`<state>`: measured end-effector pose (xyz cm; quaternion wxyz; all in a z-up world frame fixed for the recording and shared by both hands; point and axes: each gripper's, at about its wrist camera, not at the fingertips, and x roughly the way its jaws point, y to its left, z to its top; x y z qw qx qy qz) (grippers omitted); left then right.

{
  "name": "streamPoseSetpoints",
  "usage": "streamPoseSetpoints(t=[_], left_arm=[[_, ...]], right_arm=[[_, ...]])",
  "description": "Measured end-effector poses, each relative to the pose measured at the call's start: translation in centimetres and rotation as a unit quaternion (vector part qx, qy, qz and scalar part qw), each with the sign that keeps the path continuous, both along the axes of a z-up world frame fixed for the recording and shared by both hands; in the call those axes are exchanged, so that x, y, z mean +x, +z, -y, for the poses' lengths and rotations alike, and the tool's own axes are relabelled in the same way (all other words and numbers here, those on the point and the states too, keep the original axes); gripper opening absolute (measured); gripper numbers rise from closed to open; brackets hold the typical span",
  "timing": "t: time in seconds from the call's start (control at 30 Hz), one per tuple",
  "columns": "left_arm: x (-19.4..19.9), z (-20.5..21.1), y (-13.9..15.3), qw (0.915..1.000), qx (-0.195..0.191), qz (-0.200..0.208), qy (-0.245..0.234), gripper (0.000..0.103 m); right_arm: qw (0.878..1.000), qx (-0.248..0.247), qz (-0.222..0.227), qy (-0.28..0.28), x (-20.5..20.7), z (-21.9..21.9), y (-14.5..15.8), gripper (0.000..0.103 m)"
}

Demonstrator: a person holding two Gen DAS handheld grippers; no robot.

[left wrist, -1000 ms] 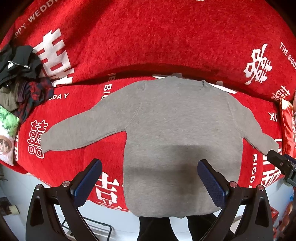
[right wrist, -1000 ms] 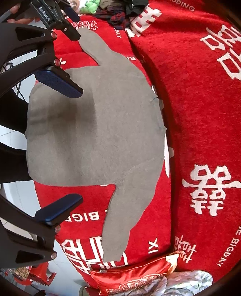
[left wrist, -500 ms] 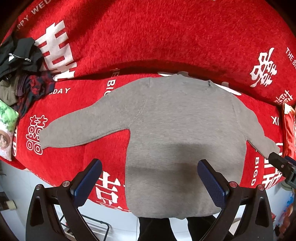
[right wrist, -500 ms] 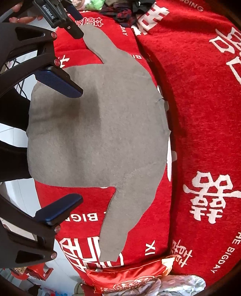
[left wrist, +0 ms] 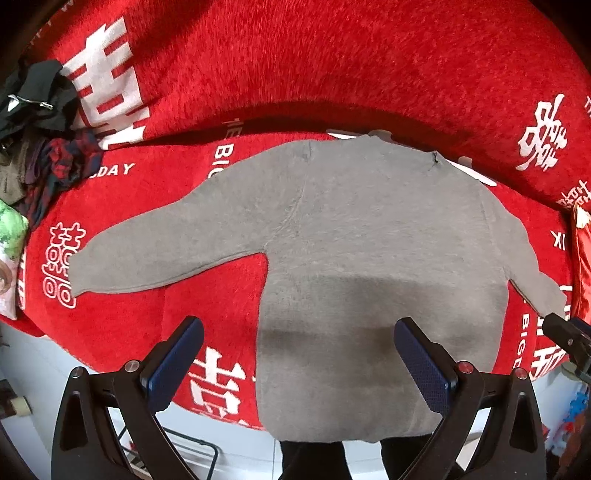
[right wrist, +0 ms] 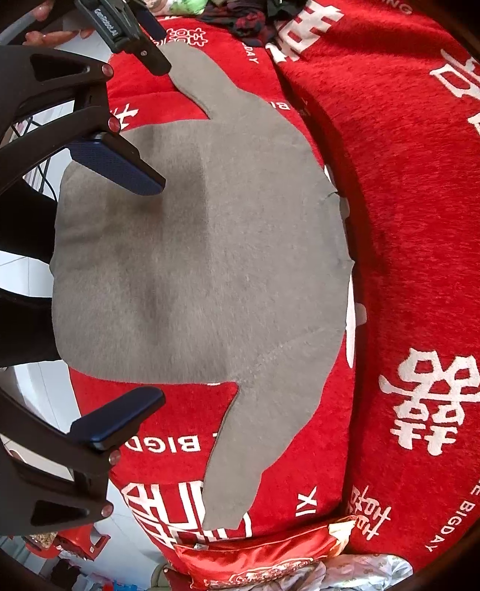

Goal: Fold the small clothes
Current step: 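Grasp the grey sweater's sleeve cuff with the left tool and lift it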

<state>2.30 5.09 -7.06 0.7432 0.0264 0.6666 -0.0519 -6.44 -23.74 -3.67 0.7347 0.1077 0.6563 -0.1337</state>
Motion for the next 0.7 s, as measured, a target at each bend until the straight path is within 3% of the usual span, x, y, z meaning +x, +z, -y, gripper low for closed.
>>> streamPoseSetpoints(t=[0.1,0.2,0.37,0.5,0.53,0.7], left_arm=[[0.3,-1.0,-1.4,0.9997,-0.019,-0.002,0.017,0.103],[0.5,-3.2,-2.6,0.9962,-0.066,0.009,0.057,0.103],[1.0,-9.1,-6.5,0.983,-0.115,0.029,0.14,0.103],[1.0,-15.7,-11.0,0.9577,-0.149,0.031,0.244,0.103],[0.8,-17.7,-12.6,0.946,-0.163,0.03,0.279,0.103],[-0.1,-22.9,-18.2,0.9063,-0.216,0.009,0.363,0.103]], right_arm=[[1.0,0.001,-0.001,0.015,0.4,-0.7,-1.0,0.103],[0.999,-0.002,-0.006,0.034,1.0,-1.8,-2.1,0.103],[0.998,0.018,-0.015,0.064,2.0,-4.5,-4.5,0.103],[0.995,0.035,-0.025,0.094,2.7,-7.4,-7.0,0.103],[0.994,0.039,-0.027,0.103,2.9,-8.2,-7.7,0.103],[0.989,0.052,-0.041,0.135,3.4,-11.4,-11.2,0.103]])
